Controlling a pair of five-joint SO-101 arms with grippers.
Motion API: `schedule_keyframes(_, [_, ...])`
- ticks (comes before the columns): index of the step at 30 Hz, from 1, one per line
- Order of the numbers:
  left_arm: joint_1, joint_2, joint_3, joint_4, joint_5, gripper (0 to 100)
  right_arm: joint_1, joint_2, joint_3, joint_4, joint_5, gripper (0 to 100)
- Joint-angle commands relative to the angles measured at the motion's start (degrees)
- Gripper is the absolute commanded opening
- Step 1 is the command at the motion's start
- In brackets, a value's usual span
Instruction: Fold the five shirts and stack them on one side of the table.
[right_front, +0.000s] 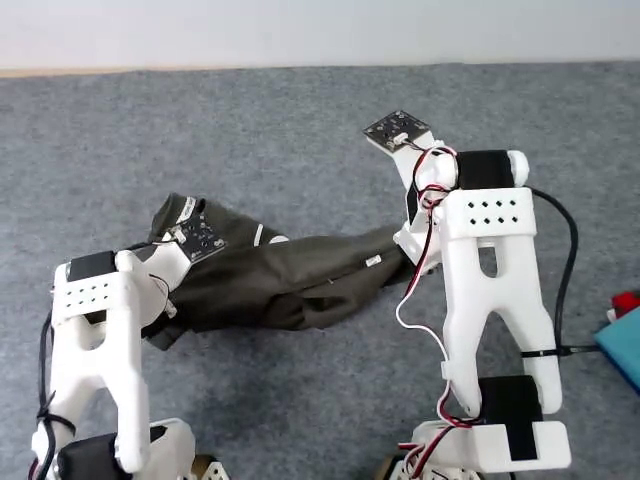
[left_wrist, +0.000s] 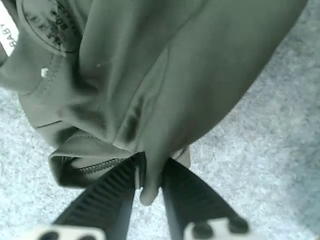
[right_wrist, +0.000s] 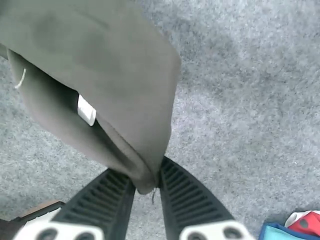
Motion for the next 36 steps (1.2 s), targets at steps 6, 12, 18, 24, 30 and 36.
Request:
schedule_keyframes(6, [0.26, -0.88, -18.68, 14.33, 3.6, 0, 0.66, -6.02, -0.79, 0.22, 0.53, 0.9])
schedule_keyframes(12, [1.93, -0.88, -36.53, 25.76, 5.36, 0, 2.07, -10.68, -0.53, 0.4, 0.7, 0.9])
schedule_keyframes(18, [4.66, -0.26, -33.45, 27.96, 5.45, 0, 5.23, -10.86, -0.44, 0.4, 0.79, 0.9])
schedule_keyframes(24, [4.4, -1.05, -30.02, 26.11, 7.38, 0, 5.76, -11.47, -0.97, 0.4, 0.88, 0.9])
schedule_keyframes(30, [5.27, -7.82, -45.32, 25.85, 17.23, 0, 6.73, -14.9, -11.25, -1.19, 0.62, 0.9])
schedule_keyframes(36, [10.2, -15.3, -57.98, 19.16, 25.32, 0, 9.36, -16.84, -25.14, -3.21, 0.7, 0.9])
